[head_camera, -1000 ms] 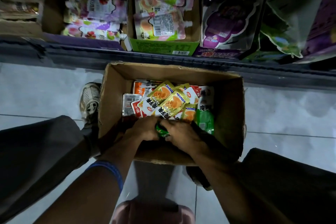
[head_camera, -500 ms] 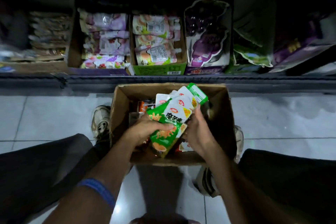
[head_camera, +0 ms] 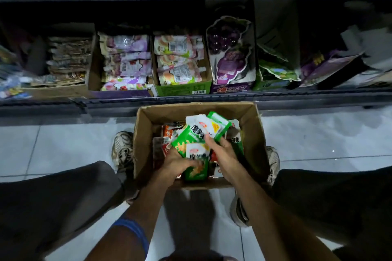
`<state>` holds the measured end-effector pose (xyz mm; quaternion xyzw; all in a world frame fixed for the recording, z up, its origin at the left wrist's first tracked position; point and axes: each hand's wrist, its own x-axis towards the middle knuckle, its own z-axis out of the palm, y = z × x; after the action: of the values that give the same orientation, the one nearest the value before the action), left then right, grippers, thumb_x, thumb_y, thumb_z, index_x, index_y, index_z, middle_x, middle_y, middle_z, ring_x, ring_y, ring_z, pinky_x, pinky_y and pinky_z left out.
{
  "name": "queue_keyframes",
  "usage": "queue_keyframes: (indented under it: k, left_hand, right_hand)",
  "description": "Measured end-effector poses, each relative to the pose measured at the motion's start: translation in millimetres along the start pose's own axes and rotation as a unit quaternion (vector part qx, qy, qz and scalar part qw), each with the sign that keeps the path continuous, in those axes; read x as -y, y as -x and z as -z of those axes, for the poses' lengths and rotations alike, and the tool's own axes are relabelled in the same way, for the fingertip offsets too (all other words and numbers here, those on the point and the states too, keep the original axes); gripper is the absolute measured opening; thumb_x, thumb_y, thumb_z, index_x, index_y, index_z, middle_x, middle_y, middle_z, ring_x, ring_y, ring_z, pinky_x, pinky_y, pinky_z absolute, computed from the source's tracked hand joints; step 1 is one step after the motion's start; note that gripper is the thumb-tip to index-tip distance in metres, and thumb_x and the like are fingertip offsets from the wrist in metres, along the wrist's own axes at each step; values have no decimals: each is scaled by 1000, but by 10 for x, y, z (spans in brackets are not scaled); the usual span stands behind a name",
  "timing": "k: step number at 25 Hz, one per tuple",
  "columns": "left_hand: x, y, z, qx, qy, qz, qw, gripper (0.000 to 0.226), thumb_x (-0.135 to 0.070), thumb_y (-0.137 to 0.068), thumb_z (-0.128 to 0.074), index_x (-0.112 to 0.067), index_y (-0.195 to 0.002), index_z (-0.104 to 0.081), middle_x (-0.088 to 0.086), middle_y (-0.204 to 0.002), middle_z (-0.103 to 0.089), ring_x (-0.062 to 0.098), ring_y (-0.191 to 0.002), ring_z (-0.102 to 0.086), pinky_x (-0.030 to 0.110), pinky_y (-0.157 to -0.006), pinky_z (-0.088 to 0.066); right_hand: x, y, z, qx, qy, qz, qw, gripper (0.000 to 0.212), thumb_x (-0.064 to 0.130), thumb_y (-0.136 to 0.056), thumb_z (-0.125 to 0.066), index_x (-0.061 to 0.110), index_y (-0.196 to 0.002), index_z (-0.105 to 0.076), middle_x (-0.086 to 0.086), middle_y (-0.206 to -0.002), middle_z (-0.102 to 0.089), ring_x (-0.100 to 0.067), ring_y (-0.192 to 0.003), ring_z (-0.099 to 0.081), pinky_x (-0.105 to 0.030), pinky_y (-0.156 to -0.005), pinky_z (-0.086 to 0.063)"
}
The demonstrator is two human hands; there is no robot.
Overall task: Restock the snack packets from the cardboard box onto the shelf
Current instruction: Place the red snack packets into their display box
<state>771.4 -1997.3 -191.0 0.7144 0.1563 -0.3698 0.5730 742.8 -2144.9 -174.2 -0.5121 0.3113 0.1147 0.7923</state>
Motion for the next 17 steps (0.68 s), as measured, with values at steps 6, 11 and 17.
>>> queue_keyframes:
  k: [6, 11, 17]
  left_hand:
    - [138, -257, 145, 80, 151, 128, 977, 50, -45, -84, -71, -25, -128, -62, 0, -135, -61, 19, -124, -54, 41, -108, -35]
    - [272, -459, 121, -78, 36, 94, 992, 54, -14, -82, -78, -23, -130, -56, -2, -125, -64, 17, -111, -59, 34, -94, -47]
    - [400, -649, 258, -70, -33, 192, 978, 25, -12, -82, -76, -10, -106, -70, 10, -117, -70, 25, -105, -63, 35, -94, -49]
  right_hand:
    - [-451, -353, 104, 6, 108, -63, 992, 80, 51, -61, -86, 27, -131, -54, 13, -131, -55, -14, -123, -53, -35, -107, -40]
    - [-566, -597, 194, -29, 167, -88, 981, 54, 3, -77, -77, 16, -125, -57, 10, -106, -63, -21, -115, -58, -29, -91, -50]
    - [-586, -727, 182, -23, 152, -148, 977, 64, 24, -77, -79, 15, -134, -51, 6, -132, -54, -22, -129, -47, -36, -104, -38]
